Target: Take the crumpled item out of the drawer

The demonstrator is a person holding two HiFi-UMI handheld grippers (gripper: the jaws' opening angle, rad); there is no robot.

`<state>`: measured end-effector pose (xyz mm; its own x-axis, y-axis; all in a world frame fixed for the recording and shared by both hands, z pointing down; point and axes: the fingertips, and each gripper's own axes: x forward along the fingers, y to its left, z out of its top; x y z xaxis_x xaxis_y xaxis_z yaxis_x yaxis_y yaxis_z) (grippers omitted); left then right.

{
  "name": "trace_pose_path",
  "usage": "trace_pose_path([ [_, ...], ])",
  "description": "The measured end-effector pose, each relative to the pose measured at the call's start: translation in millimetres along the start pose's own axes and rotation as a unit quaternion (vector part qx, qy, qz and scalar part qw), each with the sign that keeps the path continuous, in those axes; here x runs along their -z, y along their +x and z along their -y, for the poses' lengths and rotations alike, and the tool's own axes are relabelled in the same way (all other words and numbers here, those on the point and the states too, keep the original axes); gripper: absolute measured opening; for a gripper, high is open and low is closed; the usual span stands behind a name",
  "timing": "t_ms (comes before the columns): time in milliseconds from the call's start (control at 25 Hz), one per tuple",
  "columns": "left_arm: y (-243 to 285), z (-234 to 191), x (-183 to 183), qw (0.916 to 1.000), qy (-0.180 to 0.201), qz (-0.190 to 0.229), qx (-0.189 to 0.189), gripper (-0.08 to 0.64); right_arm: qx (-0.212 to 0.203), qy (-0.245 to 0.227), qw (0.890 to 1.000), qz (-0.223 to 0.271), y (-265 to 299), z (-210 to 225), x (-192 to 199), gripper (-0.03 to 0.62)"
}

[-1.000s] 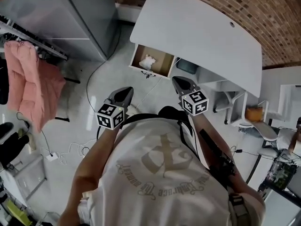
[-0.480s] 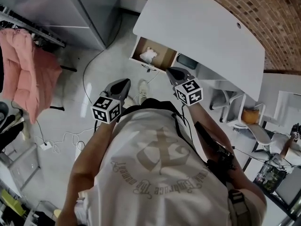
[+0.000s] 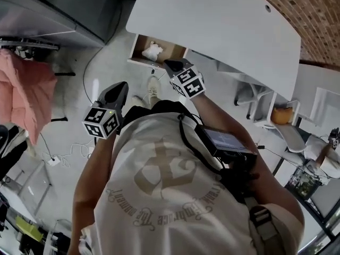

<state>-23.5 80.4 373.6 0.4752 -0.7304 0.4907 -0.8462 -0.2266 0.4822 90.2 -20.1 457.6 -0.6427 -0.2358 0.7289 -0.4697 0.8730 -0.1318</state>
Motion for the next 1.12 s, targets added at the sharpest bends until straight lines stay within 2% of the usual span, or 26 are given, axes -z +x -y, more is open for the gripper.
trace_pose_path([
  [240, 40, -1, 2, 0.9998, -0.009, -0.018, 0.005, 0.003, -0.020, 0.000, 0.999, -0.041, 40, 20, 27, 0.008],
  [440, 51, 12, 5, 0.9995, -0.011, -0.028, 0.006, 0.003, -0.025, -0.016, 0.998, -0.059, 50, 24, 36, 0.008],
  [600, 62, 3, 14, 0.9991, -0.018, -0.039, 0.001, 0.003, -0.023, -0.021, 0.997, -0.072, 77, 34, 45, 0.008],
  [800, 79, -15, 24, 0.9981, -0.046, -0.039, -0.010, 0.003, -0.013, -0.021, 0.994, -0.105, 112, 53, 68, 0.008],
  [960, 79, -5, 28, 0.9974, -0.061, -0.032, -0.019, 0.003, 0.006, -0.041, 0.993, -0.114, 110, 64, 72, 0.008],
  [1120, 83, -34, 45, 0.9956, -0.082, -0.037, -0.026, 0.003, 0.014, -0.066, 0.988, -0.139, 149, 69, 82, 0.008],
])
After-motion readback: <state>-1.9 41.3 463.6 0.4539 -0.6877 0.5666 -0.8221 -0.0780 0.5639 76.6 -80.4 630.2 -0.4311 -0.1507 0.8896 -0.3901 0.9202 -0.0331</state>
